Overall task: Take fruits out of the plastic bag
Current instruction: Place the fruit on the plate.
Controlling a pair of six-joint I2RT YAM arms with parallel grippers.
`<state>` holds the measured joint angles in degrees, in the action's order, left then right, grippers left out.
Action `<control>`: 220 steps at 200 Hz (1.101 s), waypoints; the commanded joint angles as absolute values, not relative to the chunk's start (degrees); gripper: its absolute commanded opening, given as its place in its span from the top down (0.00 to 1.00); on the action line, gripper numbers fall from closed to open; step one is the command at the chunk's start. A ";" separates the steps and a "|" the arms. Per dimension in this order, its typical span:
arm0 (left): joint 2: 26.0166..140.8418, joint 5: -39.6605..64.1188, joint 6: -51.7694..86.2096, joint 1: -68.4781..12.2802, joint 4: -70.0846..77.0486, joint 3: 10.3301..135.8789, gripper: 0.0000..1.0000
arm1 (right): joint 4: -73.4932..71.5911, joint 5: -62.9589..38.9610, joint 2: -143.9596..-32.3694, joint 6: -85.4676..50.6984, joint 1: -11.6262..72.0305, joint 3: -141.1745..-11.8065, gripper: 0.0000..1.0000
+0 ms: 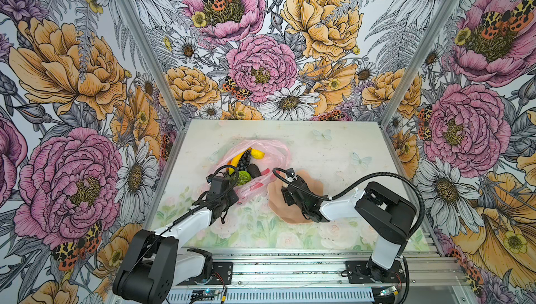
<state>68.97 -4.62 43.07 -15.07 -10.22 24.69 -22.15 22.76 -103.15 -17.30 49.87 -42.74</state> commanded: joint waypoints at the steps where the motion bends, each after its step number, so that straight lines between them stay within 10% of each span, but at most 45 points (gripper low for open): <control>1: 67.39 -3.77 41.93 -14.16 -10.02 24.16 1.00 | -22.79 23.47 -102.87 -18.47 49.75 -43.51 0.32; 146: 68.26 -2.68 43.47 -15.52 -9.34 23.69 1.00 | -10.94 20.59 -85.46 -20.42 50.59 -46.49 0.18; 220: 65.38 -2.83 46.67 -14.94 -7.95 20.16 1.00 | -3.71 3.52 -97.68 -26.30 52.77 -64.83 0.25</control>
